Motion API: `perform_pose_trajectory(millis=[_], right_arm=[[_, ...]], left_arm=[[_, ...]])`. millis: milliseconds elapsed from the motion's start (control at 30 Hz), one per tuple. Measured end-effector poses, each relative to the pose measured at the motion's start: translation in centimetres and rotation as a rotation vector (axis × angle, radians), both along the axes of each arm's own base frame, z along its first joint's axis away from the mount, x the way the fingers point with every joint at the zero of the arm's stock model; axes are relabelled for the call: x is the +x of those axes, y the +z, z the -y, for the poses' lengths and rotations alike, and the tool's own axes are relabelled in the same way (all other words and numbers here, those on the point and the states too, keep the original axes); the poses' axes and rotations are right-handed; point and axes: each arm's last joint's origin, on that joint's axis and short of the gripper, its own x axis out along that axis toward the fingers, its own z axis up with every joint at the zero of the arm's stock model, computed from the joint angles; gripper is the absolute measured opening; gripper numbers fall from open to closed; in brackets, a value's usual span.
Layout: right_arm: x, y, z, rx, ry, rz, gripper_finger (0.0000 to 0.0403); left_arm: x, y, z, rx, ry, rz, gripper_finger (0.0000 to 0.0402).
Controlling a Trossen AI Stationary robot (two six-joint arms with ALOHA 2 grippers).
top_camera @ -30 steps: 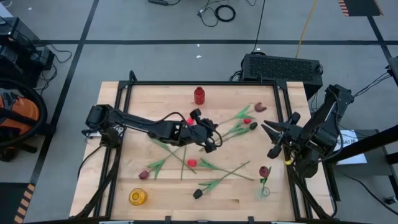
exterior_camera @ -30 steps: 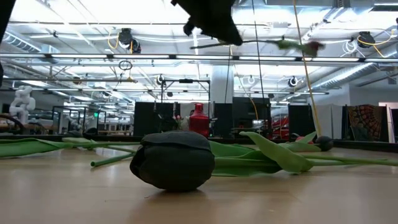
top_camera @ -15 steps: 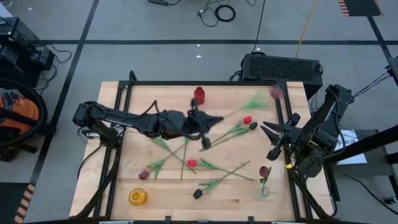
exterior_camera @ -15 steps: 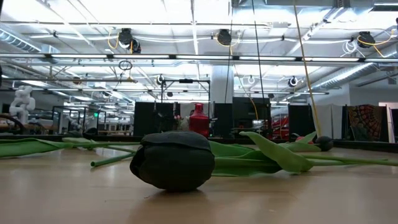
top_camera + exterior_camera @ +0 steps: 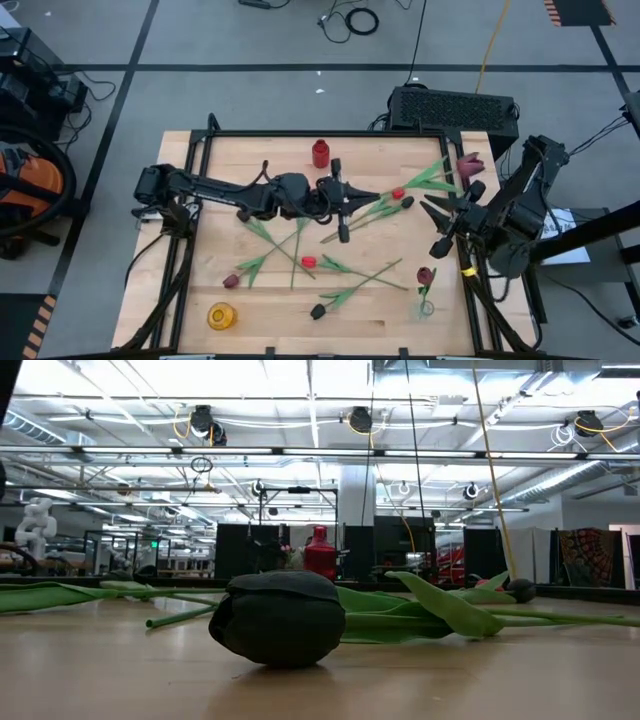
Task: Sort flowers into vase by color
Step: Put the top dark red flower into the transparent vase
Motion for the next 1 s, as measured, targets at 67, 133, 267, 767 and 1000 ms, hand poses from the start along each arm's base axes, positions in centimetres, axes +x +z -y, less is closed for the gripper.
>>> perform_pose_trajectory(millis=[67,133,267,767,1000], right_arm=[[0.0,0.6,0.0,-0.008,0.007,-0.006,0.0071],[0.0,0.9,0.0,-0.016,0.040,-0.025,0.0071],[-0.2,1.5,0.3,-0.059,0.135,-0.079,0.0071],[-0.7,4.7,4.5,-0.055,0.556,0.055,0.0071],[0.9,3.0,4.6,-0.049,0.608,0.169,0.0071]], left_arm=[[0.2,-0.1,-0.1,-0.002,0.002,0.018,0.0000],[0.2,0.1,-0.1,-0.004,-0.002,0.037,0.0000],[0.1,0.2,0.0,-0.013,-0.006,0.045,0.0000],[0.0,0.9,0.1,-0.056,-0.065,0.117,0.0000],[1.7,-1.5,0.4,-0.097,-0.093,0.111,0.0000]])
